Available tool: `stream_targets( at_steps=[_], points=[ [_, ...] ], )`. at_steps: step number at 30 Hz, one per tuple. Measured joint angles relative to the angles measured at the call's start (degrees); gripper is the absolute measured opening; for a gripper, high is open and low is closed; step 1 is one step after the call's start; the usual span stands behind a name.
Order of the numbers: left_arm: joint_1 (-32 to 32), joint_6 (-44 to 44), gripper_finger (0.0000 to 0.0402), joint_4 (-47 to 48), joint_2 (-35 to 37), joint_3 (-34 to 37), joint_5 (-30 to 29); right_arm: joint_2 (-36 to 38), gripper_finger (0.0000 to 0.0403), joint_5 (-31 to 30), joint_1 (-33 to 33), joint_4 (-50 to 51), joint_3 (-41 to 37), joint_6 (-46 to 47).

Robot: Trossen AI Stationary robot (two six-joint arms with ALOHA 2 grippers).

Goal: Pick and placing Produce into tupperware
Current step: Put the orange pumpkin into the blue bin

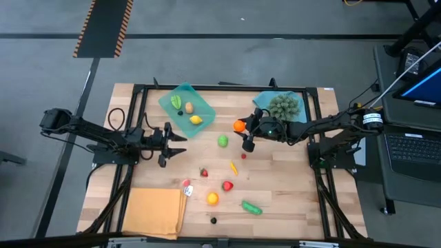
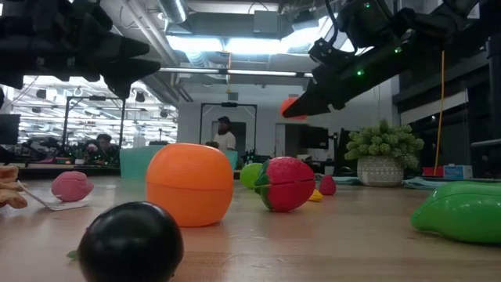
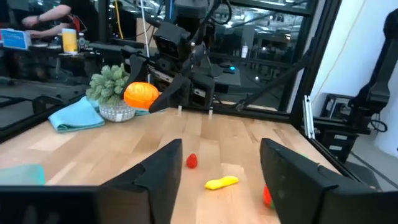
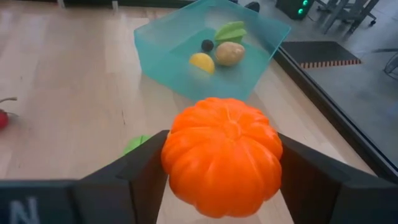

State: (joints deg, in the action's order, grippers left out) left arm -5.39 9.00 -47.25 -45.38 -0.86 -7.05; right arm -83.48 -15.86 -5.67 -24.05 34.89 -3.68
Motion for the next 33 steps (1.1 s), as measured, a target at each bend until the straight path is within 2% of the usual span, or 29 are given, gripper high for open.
stream_targets(
  at_steps=[8, 12, 16, 22, 27, 33],
  points=[
    [0.01, 2.91, 0.0301, -0.04, -1.82, 0.0, -5.67, 0.0, 0.0248, 0.0, 0.0, -0.07, 0.0, -0.44],
    [0.0, 5.03, 0.0323, 0.0, -3.23, -0.26, -7.1, 0.0, 0.0252, 0.0, 0.0, -0.2, 0.0, -1.24],
    [0.38, 13.38, 0.0325, -0.01, -6.68, -3.62, -11.15, 0.0, 0.0255, 0.0, 0.0, -0.51, 0.02, -1.69],
    [3.24, 21.74, 0.0319, 2.16, -15.96, -11.35, -11.5, 0.0, 0.0249, -0.02, 0.86, -1.38, 0.04, -5.97],
    [5.06, 22.92, 0.0319, 2.64, -23.6, -17.09, -11.54, 0.02, 0.0249, 0.02, 2.08, -0.84, 1.39, -8.79],
    [4.46, 23.03, 0.0319, 2.59, -28.03, -21.16, -11.52, 0.02, 0.0249, 3.33, 3.01, 2.17, 4.73, -11.88]
  ],
)
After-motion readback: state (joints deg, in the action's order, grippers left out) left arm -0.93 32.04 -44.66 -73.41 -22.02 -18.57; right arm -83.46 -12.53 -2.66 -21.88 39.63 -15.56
